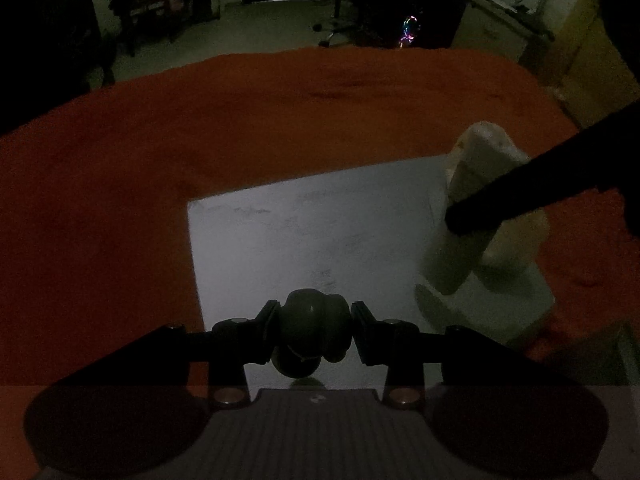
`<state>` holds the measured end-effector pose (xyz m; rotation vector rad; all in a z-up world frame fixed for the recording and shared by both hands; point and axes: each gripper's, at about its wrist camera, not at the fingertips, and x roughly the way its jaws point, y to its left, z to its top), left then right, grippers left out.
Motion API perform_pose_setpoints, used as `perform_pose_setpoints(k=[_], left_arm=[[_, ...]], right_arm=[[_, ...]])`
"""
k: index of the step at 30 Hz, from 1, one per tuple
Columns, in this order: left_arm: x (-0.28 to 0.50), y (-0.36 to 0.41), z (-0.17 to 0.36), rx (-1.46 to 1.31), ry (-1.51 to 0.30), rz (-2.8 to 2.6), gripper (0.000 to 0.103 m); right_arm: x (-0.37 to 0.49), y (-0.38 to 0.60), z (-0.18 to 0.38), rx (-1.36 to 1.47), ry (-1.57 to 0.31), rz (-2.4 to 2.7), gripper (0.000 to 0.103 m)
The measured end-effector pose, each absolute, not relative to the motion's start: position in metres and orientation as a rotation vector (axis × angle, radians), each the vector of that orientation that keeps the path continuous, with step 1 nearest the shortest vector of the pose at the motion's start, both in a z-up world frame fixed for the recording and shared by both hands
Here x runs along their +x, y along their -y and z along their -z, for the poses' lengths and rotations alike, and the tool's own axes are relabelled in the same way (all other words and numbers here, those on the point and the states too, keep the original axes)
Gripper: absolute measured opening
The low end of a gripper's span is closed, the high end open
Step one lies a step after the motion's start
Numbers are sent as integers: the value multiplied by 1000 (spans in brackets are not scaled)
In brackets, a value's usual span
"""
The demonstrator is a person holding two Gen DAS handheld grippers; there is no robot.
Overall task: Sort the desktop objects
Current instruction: 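Carry the remote with the right tool while the left tool carries the toy figure toward the box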
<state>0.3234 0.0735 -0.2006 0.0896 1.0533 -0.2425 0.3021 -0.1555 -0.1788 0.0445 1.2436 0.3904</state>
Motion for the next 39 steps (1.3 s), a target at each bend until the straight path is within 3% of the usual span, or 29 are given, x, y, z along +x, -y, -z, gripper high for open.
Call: perform_pose_setpoints(k=[12,28,39], left_arm=[[300,-72,152,10,-990,289,33],[228,-37,132,20,-1055,395,33],[185,-30,147,82,-1108,452,33]], right_arm=[[278,186,137,118,-1181,-410,21],[194,215,83,122,-1120,-601,21],[119,203,113,56,-1238,-718,21]])
